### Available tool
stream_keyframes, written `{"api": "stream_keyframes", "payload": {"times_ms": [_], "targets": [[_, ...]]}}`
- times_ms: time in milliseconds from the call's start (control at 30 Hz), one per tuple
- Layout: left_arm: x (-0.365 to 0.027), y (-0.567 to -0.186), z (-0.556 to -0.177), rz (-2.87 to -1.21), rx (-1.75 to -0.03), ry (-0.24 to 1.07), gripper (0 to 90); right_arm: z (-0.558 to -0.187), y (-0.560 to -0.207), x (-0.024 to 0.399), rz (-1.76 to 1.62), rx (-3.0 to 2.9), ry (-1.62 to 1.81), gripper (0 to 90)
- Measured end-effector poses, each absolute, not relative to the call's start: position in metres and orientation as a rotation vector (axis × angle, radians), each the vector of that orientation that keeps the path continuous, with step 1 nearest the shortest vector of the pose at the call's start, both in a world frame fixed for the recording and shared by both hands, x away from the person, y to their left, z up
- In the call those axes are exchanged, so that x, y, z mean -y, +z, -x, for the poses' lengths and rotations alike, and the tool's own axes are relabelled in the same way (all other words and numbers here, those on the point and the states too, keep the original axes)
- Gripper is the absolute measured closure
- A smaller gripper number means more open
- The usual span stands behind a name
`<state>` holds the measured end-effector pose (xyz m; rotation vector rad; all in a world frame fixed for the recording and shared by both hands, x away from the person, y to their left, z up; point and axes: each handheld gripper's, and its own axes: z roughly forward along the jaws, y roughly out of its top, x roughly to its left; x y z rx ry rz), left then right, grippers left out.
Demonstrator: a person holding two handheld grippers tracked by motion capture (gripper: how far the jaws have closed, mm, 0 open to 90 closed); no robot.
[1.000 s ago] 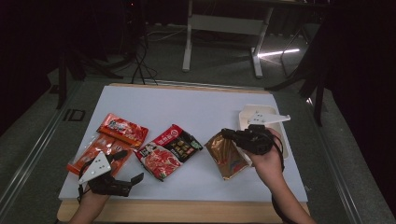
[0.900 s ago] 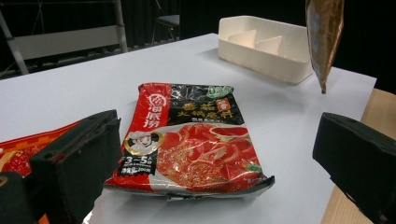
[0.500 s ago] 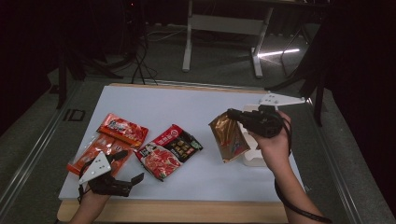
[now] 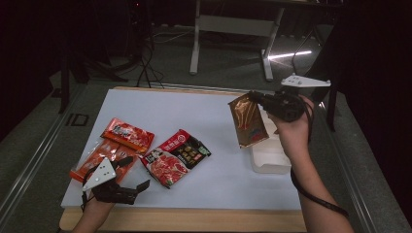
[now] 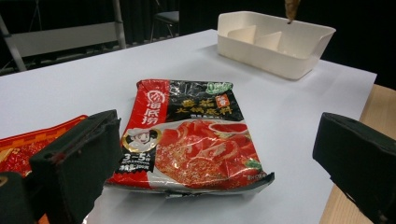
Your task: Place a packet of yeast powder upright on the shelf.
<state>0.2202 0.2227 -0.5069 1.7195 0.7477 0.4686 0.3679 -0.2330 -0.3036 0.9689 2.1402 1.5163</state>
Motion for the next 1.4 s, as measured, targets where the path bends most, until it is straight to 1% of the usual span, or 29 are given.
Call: {"api": "stream_keyframes", "payload": {"times_ms": [267,633,1400], "targets": [[-0.222,-0.507,-0.22,-1.724,-0.746,0.468,1.6,-0.391,-0.296,0.248,-1.035,-2.055,1.521,89.7],[-0.222,-0.508,-0.221,-1.721,-0.752,0.469,1.6,-0.418,-0.296,0.269,-1.131,-1.961,1.528,89.7],[-0.222,-0.509,-0.221,-1.729,-0.757,0.467,1.6,-0.484,-0.338,0.301,-1.343,-1.828,1.461,89.6]]}}
